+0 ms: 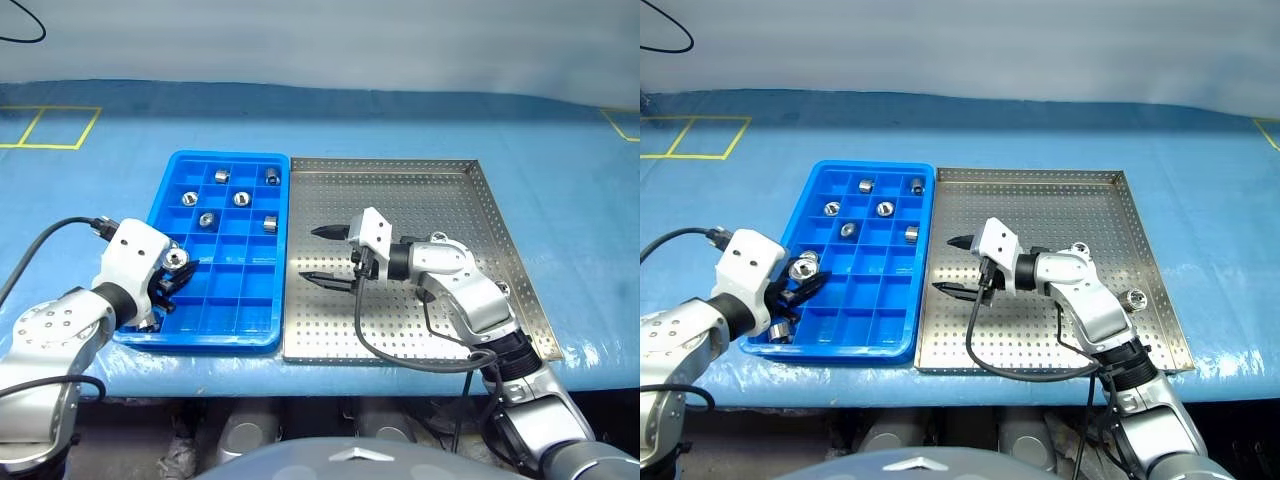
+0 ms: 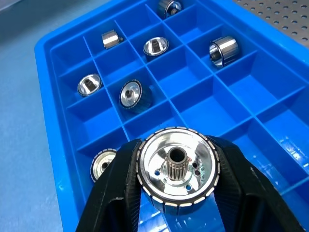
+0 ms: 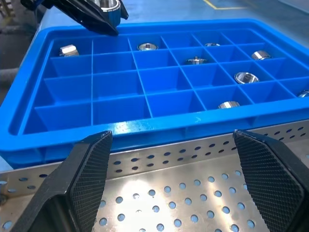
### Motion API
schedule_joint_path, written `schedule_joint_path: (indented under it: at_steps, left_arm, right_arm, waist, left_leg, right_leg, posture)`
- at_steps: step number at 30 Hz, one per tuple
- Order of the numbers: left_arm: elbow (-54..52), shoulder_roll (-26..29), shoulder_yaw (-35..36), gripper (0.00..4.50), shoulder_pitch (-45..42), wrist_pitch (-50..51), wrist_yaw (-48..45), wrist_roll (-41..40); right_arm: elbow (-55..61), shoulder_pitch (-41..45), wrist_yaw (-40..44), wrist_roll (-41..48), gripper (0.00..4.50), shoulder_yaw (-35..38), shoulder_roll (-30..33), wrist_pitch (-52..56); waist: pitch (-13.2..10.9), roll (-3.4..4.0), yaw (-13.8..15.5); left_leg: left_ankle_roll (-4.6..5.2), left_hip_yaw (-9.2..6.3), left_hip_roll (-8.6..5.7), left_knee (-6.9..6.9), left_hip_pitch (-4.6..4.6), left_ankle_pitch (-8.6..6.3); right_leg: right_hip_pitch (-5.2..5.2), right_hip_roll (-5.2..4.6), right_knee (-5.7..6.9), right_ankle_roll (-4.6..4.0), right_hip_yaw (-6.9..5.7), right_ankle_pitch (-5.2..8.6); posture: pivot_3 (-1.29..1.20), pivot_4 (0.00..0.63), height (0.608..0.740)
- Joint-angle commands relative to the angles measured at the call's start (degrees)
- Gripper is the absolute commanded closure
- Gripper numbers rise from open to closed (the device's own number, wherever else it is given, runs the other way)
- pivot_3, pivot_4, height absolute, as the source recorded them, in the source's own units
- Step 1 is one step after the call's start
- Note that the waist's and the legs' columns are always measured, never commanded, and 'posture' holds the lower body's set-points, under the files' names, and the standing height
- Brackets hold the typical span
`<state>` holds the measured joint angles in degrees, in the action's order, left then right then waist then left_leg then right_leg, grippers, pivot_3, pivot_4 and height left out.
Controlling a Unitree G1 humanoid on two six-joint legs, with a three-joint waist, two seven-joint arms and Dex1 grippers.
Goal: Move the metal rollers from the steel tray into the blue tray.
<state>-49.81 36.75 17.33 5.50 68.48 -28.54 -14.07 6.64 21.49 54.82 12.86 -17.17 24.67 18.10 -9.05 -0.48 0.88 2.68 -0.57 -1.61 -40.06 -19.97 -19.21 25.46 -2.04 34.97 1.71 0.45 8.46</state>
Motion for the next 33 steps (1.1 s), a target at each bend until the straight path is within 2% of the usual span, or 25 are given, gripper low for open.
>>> schedule_joint_path:
  at_steps: [1, 9, 13, 17, 21, 25, 27, 30, 33]
  left_arm:
    - [1.06, -1.06, -2.40, 2.75, 0.12, -1.67, 2.63, 0.85]
    - [6.99, -0.85, -5.84, 2.75, -0.97, -5.36, 4.32, 1.26]
    - [8.24, 0.09, -6.90, 1.40, -0.71, -6.73, 4.07, 1.22]
    - [8.80, -1.77, -5.55, 0.11, -2.21, -7.63, 5.81, 0.69]
    - [7.30, -5.01, -3.79, 0.11, -4.40, -12.04, 5.63, -1.77]
    - [2.34, -8.38, -4.25, 0.11, -4.46, -19.82, -0.28, -8.79]
    - [1.19, -9.01, -6.21, 0.11, -3.44, -25.40, -3.94, -10.93]
    - [1.65, -7.93, -10.51, 0.11, -2.84, -27.80, -6.01, -10.99]
    - [3.89, -7.43, -16.85, 0.11, -3.40, -30.86, -6.61, -8.22]
  right_arm:
    - [0.27, 1.24, -0.16, -0.61, 0.27, -0.06, -0.26, -0.72]
    - [2.73, 0.62, -1.45, -1.15, 0.27, 1.06, 0.44, -0.74]
    - [3.33, 0.52, -2.56, -1.08, 0.27, 1.58, 0.59, -0.89]
    - [3.87, 0.23, -3.00, -0.99, 0.27, 1.66, 0.89, -1.01]
    - [4.85, -0.19, -3.64, -0.99, 0.27, 2.42, 1.56, -0.72]
    - [7.15, -1.55, -4.39, -2.27, 0.27, 5.23, 6.90, 0.77]
    - [8.75, -2.63, -4.12, -2.60, 0.27, 7.28, 10.89, 1.87]
    - [11.14, -4.54, -3.96, -2.99, 0.27, 10.18, 16.12, 4.08]
    - [13.09, -7.28, -4.36, -3.45, 0.27, 13.06, 20.44, 6.86]
  waist:
    - [0.00, -0.01, 0.08]
    - [-0.01, -0.02, -0.14]
    - [-0.01, -0.03, -0.18]
    - [-0.01, -0.03, -0.19]
    - [0.00, -0.03, -0.15]
    - [-0.01, -0.03, -0.10]
    - [0.00, -0.03, -0.08]
    - [0.00, -0.01, -0.24]
    - [0.00, -0.01, -0.91]
  left_leg:
    - [-0.02, 0.00, 0.00, 0.00, 0.00, 0.01]
    - [-0.13, -0.03, 0.06, 0.05, 0.06, 0.07]
    - [-0.12, -0.02, 0.06, 0.07, 0.05, 0.07]
    - [-0.12, -0.03, 0.07, 0.08, 0.05, 0.07]
    - [-0.12, -0.04, 0.06, 0.08, 0.05, 0.07]
    - [-0.09, -0.04, 0.05, 0.08, 0.00, 0.05]
    - [-0.03, -0.02, 0.03, 0.08, -0.04, 0.01]
    - [0.01, 0.04, 0.04, 0.09, -0.04, -0.01]
    - [0.00, 0.06, 0.10, 0.09, -0.02, -0.01]
  right_leg:
    - [-0.01, 0.01, 0.01, -0.18, 0.00, 0.11]
    - [-0.01, 0.09, 0.09, -0.25, 0.00, 0.15]
    - [0.00, 0.07, 0.07, -0.27, 0.00, 0.16]
    - [0.00, 0.07, 0.07, -0.27, -0.01, 0.16]
    - [-0.01, 0.06, 0.07, -0.27, -0.02, 0.16]
    - [0.00, -0.01, -0.01, -0.28, -0.04, 0.16]
    - [0.02, -0.05, -0.04, -0.33, -0.02, 0.19]
    - [0.03, -0.04, -0.06, -0.37, 0.03, 0.22]
    - [0.01, 0.04, -0.03, -0.38, 0.09, 0.24]
  posture:
    - [0.08, 0.150, 0.740]
    - [0.04, 0.150, 0.740]
    - [0.03, 0.150, 0.740]
    - [0.03, 0.150, 0.740]
    - [0.02, 0.150, 0.740]
    - [0.01, 0.150, 0.740]
    - [-0.01, 0.150, 0.740]
    - [-0.05, 0.150, 0.740]
    - [-0.08, 0.150, 0.740]
